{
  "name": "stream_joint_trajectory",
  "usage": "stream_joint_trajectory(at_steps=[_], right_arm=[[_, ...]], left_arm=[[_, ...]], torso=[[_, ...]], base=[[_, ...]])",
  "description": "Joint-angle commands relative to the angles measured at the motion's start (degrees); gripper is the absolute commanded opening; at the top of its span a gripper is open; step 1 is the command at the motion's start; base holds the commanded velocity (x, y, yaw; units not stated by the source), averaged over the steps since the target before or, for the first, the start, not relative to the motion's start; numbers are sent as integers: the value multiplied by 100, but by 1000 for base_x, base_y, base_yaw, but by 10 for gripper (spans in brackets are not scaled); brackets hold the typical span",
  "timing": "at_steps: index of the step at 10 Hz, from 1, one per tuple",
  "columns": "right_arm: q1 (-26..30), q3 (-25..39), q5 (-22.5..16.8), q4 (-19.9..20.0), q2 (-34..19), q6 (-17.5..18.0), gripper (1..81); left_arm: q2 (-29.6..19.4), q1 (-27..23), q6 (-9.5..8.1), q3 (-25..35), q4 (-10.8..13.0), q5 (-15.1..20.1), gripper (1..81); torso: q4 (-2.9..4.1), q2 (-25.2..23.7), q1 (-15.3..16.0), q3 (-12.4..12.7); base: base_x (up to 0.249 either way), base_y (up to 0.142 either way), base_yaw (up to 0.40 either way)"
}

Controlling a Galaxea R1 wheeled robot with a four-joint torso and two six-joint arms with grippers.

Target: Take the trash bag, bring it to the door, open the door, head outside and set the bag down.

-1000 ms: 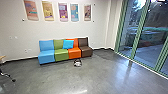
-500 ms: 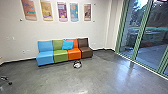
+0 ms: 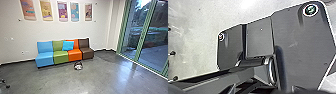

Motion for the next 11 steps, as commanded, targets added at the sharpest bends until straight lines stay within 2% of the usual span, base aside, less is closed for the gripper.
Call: stream_joint_trajectory(at_steps=[1, 11], right_arm=[[255, 80, -305, 19, -48, -25, 811], [256, 71, -262, 62, -66, -25, 811]], left_arm=[[-76, -320, 4, 80, 16, 328, 811], [-76, -320, -5, 80, 8, 328, 811]], torso=[[0, 0, 0, 0], [0, 0, -2, 0]], base=[[191, 82, 0], [191, 0, 0]])
